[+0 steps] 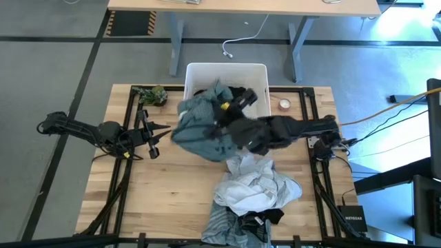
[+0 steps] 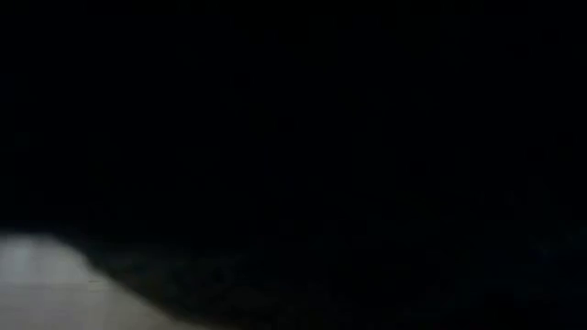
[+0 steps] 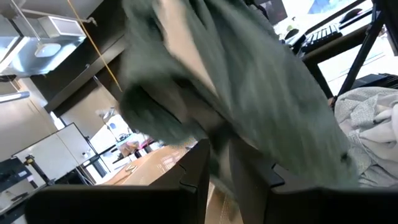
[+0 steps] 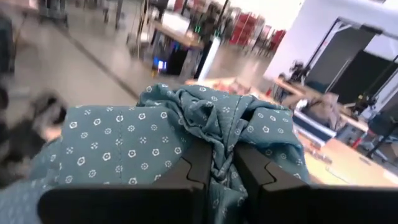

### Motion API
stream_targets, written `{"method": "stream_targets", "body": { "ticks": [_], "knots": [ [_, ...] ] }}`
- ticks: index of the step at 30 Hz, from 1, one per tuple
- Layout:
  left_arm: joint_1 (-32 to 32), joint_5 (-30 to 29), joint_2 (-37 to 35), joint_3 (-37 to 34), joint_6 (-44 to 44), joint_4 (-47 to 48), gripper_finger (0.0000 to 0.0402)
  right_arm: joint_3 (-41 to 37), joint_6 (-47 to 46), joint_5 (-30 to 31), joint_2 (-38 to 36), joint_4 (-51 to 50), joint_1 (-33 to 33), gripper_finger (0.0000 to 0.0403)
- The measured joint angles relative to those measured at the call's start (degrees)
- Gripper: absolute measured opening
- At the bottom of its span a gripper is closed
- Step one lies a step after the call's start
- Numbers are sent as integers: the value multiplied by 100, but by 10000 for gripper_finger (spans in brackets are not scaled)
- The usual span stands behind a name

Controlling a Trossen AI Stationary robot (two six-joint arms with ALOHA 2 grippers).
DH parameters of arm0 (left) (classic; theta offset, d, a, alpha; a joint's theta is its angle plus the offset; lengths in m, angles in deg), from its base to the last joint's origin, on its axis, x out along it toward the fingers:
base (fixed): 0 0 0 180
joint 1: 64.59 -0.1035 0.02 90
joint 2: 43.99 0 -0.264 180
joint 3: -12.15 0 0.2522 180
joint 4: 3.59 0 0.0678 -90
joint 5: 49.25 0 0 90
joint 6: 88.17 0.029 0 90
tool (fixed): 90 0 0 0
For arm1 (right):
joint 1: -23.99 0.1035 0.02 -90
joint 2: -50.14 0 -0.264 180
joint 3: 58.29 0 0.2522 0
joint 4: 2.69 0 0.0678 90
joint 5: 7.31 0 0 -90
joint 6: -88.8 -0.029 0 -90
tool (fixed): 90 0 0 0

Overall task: Sort clothes
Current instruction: Put the blue patterned shirt into the white laundry bin

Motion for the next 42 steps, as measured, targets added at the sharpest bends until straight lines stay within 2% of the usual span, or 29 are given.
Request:
{"method": "stream_targets", "body": {
  "ticks": [8, 16, 20, 22, 25, 29, 31, 34, 39, 42],
  "knots": [
    [-2, 2, 0, 0, 0, 0, 56, 0, 2218, -49, -365, 2628, -281, 43],
    [0, 2, 0, 0, 0, 0, 56, 2, 3849, -233, -512, 5066, -776, 43],
    [0, 2, 0, 0, 2, 0, 56, 6, 4155, -530, -580, 6246, -982, 43],
    [-1, 2, 0, 0, 0, 0, 56, 11, 4081, -672, -596, 6418, -990, 45],
    [0, 2, 0, 0, 0, 0, 56, 11, 4133, -762, -589, 6031, -1037, 46],
    [-2, 2, 0, 0, -41, 4, 56, 4, 3762, -165, -570, 4774, -1223, 47],
    [0, 3, 0, 0, -49, 0, 56, 4, 3200, 87, -570, 3919, -1338, 47],
    [0, 3, 0, 0, -57, 0, 56, 4, 2088, 139, -572, 2377, -1522, 48],
    [-2, 4, 0, 0, -17, 0, 56, 2, 131, -66, -521, 32, -1874, 49],
    [-2, 2, -1, 0, -17, 0, 56, 4, -818, -466, -453, -989, -2066, 58]
  ]
}}
